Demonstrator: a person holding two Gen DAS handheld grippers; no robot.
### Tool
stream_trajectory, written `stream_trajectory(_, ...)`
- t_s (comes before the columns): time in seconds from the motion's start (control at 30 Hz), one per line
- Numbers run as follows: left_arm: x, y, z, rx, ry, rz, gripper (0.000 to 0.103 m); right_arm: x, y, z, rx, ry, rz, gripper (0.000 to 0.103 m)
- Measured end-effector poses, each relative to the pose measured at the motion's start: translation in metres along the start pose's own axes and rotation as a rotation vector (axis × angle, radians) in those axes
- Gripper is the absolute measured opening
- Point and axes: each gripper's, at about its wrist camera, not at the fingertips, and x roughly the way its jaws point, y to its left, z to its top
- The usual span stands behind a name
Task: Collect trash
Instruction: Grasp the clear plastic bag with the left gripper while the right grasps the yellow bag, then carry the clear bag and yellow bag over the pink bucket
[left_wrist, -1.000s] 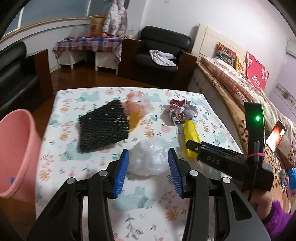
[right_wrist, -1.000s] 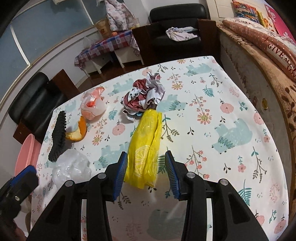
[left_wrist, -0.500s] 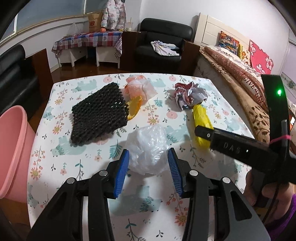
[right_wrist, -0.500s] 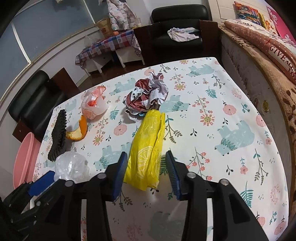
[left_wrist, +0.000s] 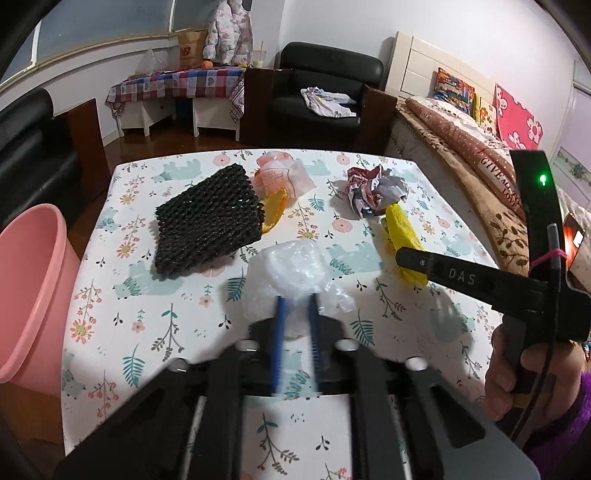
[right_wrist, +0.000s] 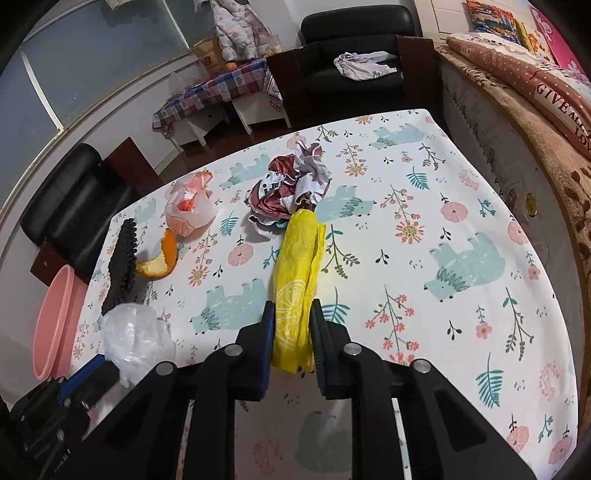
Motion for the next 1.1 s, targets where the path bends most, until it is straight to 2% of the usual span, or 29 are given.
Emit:
stream_trajectory(0.17,-0.012,0.002,-0.002,-0.01,-0.025,-0.012,0.003,-0.013,0.003,-0.006,-0.014,-0.024,0.027,0.016)
stream_trajectory(0.57,-0.049,0.017,-0.004,-0.063,-0.109,-0.015,0.003,-0.041,0.028,-0.013,-0.062,-0.078,0.121,0.016)
stream_trajectory(1.1,-0.089,0.054,-0.009,-0.158,-0.186,0.097,0.003,-0.059,0.083,-0.027,-0.19,-0.093,0.209,0.016)
